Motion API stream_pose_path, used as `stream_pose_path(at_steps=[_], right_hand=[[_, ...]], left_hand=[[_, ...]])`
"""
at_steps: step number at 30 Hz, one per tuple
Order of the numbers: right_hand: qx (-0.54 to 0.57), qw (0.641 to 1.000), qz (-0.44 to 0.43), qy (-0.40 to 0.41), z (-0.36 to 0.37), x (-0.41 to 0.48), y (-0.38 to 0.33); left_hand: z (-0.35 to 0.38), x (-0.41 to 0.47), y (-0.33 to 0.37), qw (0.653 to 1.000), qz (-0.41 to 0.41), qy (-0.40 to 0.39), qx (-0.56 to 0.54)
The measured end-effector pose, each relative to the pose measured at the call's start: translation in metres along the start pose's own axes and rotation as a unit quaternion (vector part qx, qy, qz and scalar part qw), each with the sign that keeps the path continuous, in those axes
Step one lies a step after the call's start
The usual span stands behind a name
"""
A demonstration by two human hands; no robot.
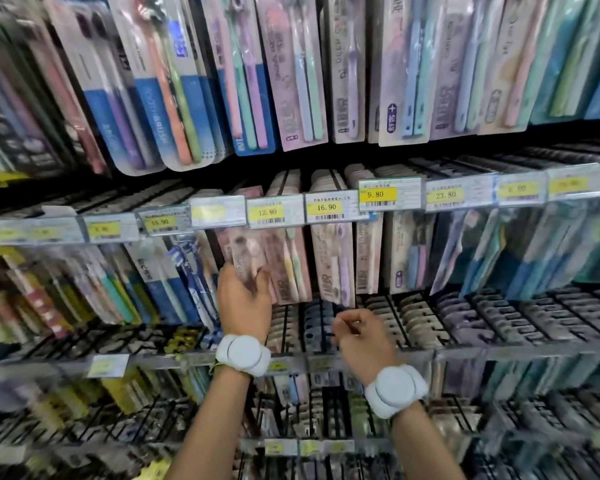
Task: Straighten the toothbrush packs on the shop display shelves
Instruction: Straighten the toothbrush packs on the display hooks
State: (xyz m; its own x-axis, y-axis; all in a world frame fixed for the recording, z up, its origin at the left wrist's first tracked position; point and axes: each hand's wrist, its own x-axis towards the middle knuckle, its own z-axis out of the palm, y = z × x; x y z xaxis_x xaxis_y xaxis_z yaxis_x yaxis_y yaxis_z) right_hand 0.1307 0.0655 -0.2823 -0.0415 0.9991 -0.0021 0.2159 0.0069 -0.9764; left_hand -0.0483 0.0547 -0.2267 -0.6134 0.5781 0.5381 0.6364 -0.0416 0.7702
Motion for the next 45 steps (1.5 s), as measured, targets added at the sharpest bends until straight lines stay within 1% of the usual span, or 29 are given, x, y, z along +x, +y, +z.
stream_pose_path(at_steps=[3,7,9,14,18,20,23,26,31,34,38,42,45], right_hand=[[-0.012,1.000,-0.001,-0.002,0.004,-0.002,0.002],[-0.016,1.000,-0.021,0.004,0.005,-0.007,0.000],[-0.017,0.999,-0.034,0.007,0.004,-0.011,-0.003],[0.000,0.998,-0.061,-0.009,-0.004,-0.013,-0.002],[0.025,0.996,-0.083,-0.019,-0.014,-0.012,-0.003],[0.029,0.994,-0.099,-0.025,-0.021,-0.012,-0.002],[0.037,0.992,-0.110,-0.042,-0.031,-0.014,0.000],[0.031,0.992,-0.115,-0.044,-0.039,-0.011,0.006],[0.006,0.996,-0.090,-0.010,-0.046,0.003,0.018],[-0.018,0.997,-0.076,0.000,-0.050,0.006,0.021],[-0.039,0.997,-0.062,0.007,-0.054,0.004,0.017],[-0.016,0.998,-0.066,-0.002,-0.056,-0.001,0.010],[-0.005,0.997,-0.074,0.011,-0.058,-0.001,0.010]], left_hand=[[-0.007,-0.009,0.008,0.999,-0.001,-0.032,-0.018],[-0.004,-0.019,0.009,0.989,-0.005,-0.129,-0.074],[0.000,-0.024,0.012,0.983,-0.010,-0.159,-0.091],[0.011,-0.037,0.028,0.970,-0.028,-0.192,-0.148],[0.020,-0.048,0.039,0.959,-0.068,-0.187,-0.201],[0.024,-0.055,0.042,0.960,-0.071,-0.171,-0.212],[0.033,-0.068,0.043,0.966,-0.040,-0.157,-0.201],[0.039,-0.076,0.048,0.965,-0.034,-0.160,-0.204],[0.045,-0.073,0.056,0.964,0.000,-0.184,-0.190],[0.052,-0.069,0.057,0.964,-0.006,-0.194,-0.184],[0.062,-0.064,0.054,0.963,0.008,-0.194,-0.186],[0.068,-0.060,0.056,0.966,0.026,-0.189,-0.176],[0.071,-0.056,0.059,0.965,0.036,-0.193,-0.173]])
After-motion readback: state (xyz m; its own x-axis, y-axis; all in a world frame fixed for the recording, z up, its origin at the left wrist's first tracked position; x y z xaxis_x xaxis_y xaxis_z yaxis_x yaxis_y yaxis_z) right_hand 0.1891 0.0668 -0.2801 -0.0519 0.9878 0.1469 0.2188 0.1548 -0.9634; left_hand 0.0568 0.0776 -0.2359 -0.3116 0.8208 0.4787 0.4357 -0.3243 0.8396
